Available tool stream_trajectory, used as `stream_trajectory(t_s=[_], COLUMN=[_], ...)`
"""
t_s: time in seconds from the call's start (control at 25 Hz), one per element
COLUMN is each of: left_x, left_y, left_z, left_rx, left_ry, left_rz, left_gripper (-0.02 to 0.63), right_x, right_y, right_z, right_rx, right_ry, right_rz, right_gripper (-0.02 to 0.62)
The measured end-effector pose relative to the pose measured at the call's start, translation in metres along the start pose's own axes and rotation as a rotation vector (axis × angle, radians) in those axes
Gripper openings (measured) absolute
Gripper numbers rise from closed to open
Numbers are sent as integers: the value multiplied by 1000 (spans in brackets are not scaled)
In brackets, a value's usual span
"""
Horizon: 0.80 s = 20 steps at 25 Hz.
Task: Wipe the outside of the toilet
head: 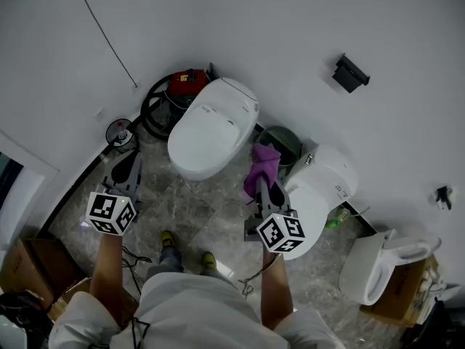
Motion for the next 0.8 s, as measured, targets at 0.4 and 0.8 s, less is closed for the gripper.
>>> stream_trajectory(t_s=[0.4,0.8], left_x=[-18,-26], left_y=[-13,-20], left_z=[-9,-6], left_rx=[47,63], left_ry=[-22,-48], left_rz=[-27,-46], left_gripper=[12,12], right_x=[-17,-20], right_y=[-19,-28], right_z=[3,9], right_rx=[-27,-75], right_ry=[-7,-16], right_rz=[-35,-34], right_gripper=[57,57])
Point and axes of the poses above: the fingertips, and each gripper's own axes: x forward along the fingers, z to its left, y out of its underside, the point moved 3 cm from there along -x, backward along the fingers, and after that the axes turned 6 degrees about -y, right-handed, at the moved point
